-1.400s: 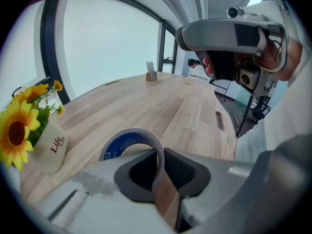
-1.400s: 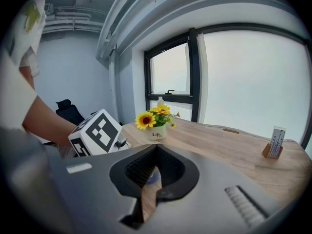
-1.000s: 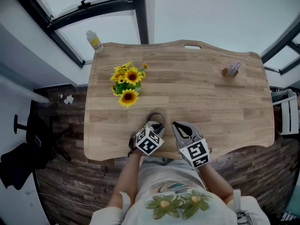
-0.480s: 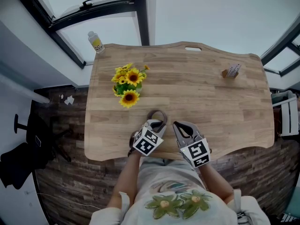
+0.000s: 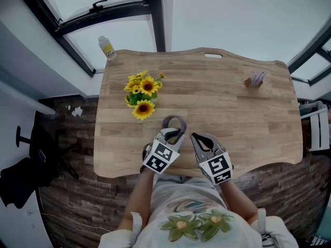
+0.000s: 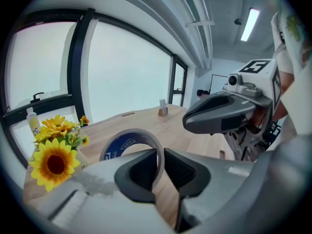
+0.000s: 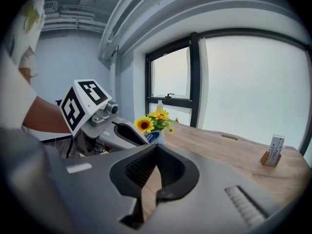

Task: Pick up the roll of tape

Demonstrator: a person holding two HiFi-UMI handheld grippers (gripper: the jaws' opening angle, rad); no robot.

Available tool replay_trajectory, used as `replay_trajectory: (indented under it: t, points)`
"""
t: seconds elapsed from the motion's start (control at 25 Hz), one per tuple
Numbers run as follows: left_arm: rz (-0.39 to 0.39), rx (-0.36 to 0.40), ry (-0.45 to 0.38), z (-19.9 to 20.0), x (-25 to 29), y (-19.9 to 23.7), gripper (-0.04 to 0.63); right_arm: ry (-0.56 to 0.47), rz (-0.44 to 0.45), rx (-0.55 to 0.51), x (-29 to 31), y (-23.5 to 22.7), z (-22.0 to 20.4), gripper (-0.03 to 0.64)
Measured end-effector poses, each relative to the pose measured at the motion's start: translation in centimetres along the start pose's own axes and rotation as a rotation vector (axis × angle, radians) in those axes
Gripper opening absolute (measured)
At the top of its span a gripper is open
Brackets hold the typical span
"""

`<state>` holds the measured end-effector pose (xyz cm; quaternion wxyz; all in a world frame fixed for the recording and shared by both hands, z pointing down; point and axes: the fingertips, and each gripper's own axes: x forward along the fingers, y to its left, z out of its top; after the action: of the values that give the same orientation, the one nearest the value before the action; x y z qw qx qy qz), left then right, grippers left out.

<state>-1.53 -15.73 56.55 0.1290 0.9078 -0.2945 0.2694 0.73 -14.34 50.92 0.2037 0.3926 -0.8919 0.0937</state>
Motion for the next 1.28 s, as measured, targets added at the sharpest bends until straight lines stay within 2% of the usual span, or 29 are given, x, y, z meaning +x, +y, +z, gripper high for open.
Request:
replay_trajectory:
  t: [0.56, 0.8, 1.28]
  points:
    - [0.072, -0.050, -0.214, 4.7, -4.6, 1.1, 0.055, -0.038, -0.005, 0.000, 0.0, 0.2, 1.8, 0.000]
    - [0.076, -0.139, -0.318, 6.2, -6.8, 1.2, 0.055, -0.054, -0.004, 0.003, 0.0, 0.4, 2.6, 0.000]
    - [0.086, -0.277, -0.410, 5.2, -9.3, 1.7, 0.055, -0.095, 0.037, -0.001, -0.4, 2.2, 4.8, 0.002]
